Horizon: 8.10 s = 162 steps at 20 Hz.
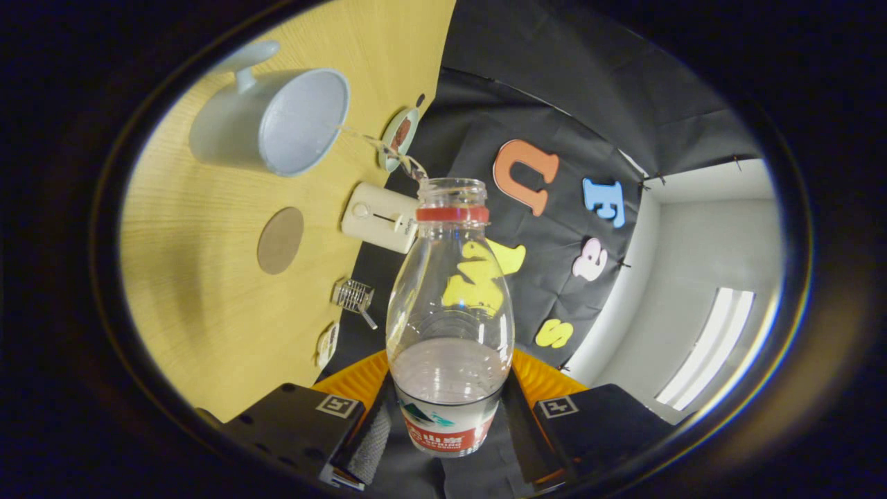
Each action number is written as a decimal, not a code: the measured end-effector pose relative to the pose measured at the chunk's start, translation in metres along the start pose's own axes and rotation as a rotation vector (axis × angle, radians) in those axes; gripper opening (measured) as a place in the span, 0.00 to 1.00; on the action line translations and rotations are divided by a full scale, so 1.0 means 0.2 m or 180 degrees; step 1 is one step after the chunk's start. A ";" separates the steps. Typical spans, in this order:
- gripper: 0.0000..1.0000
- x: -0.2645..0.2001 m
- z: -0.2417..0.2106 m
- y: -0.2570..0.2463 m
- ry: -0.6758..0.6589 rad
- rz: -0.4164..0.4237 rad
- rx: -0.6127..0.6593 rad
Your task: Take the bottle from table, then pour the juice into the cup, finally place the bottle on the coaster
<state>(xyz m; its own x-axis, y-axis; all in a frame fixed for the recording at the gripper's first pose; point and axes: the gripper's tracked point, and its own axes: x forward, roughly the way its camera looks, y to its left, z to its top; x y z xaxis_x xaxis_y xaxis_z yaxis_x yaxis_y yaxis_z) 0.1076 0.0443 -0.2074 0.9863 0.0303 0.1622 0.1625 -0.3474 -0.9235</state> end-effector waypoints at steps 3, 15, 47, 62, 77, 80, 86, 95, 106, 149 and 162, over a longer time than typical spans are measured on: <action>0.79 0.01 0.00 -0.01 -0.0005 -0.0019 -0.0120; 0.79 0.02 0.01 -0.04 -0.0081 -0.0162 -0.0305; 0.79 0.03 0.00 -0.31 -0.0120 -0.0481 -0.0559; 0.79 0.02 0.11 -0.35 -0.0250 -0.0533 -0.0703; 0.80 0.03 0.10 -0.23 -0.0168 -0.0417 -0.0470; 0.80 0.04 0.05 -0.25 -0.0037 -0.0414 -0.0149; 0.80 0.05 -0.03 -0.33 0.0111 -0.0462 0.0430; 0.80 0.07 -0.03 -0.40 0.0165 -0.0267 0.1872; 0.80 0.03 -0.01 -0.46 0.0239 0.0353 0.3753; 0.81 0.66 0.28 0.29 0.0240 0.1489 0.5656; 0.81 0.75 0.32 0.62 0.0548 0.1472 0.5934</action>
<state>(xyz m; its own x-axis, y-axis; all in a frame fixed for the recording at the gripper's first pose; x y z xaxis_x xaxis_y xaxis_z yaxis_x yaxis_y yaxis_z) 0.2781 0.0656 -0.3206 0.9611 0.1241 -0.2469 -0.1353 0.9904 -0.0290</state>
